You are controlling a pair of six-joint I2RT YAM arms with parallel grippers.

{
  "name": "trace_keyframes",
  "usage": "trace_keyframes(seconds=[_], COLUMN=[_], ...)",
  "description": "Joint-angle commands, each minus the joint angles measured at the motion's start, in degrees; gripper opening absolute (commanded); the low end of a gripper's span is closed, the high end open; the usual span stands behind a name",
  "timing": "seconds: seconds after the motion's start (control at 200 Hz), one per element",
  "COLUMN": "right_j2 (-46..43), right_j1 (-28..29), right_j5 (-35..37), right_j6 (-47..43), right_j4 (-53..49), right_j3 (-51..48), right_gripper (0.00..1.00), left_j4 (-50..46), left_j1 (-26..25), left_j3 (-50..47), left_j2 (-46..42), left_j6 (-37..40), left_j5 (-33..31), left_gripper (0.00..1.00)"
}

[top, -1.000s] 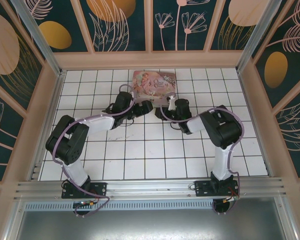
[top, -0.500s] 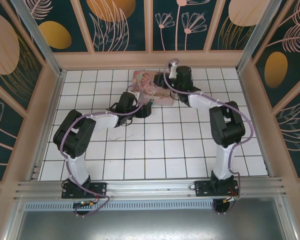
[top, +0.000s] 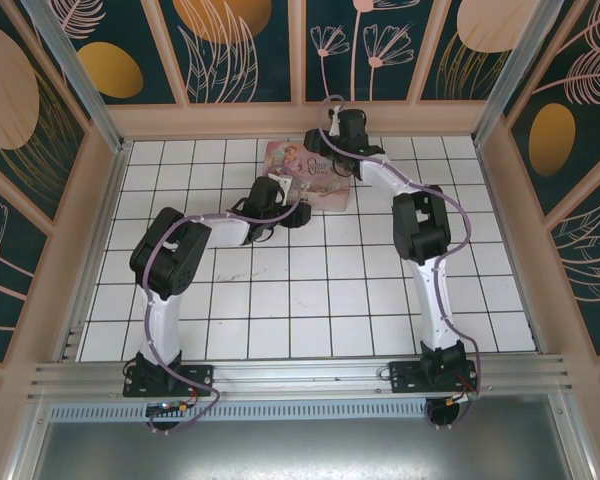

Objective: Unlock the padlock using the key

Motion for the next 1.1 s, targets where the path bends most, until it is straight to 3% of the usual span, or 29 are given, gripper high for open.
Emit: trace_keyframes(seconds=[0.0, 0.125, 0.505, 0.916, 1.096], right_j2=[4.97, 7.76, 8.48, 9.09, 9.96], right_j1=[0.1, 0.71, 1.78, 2.54, 2.58], right_j5=[0.68, 0.08, -0.08, 0.0, -0.08], right_j6=[-2.37, -4.25, -5.42, -5.3, -5.0], right_j4=[-8.66, -11.41, -10.3, -10.16, -10.51], right_j3=[6.67, 10.06, 5.6, 4.91, 5.42], right_gripper=[0.55, 0.54, 0.51, 0.49, 0.49], left_j4=[-0.57, -1.02, 2.53, 3.24, 5.79], left_j1=[0.38, 0.38, 0.41, 0.42, 0.42], left_j3=[3.19, 4.56, 4.12, 6.84, 7.65], left_j2=[2.32, 4.12, 5.39, 8.13, 8.9], left_j6=[2.86, 3.43, 3.52, 3.8, 3.17], left_j5=[-0.33, 0.74, 7.26, 3.1, 4.8], left_gripper=[0.75, 0.75, 0.75, 0.77, 0.78])
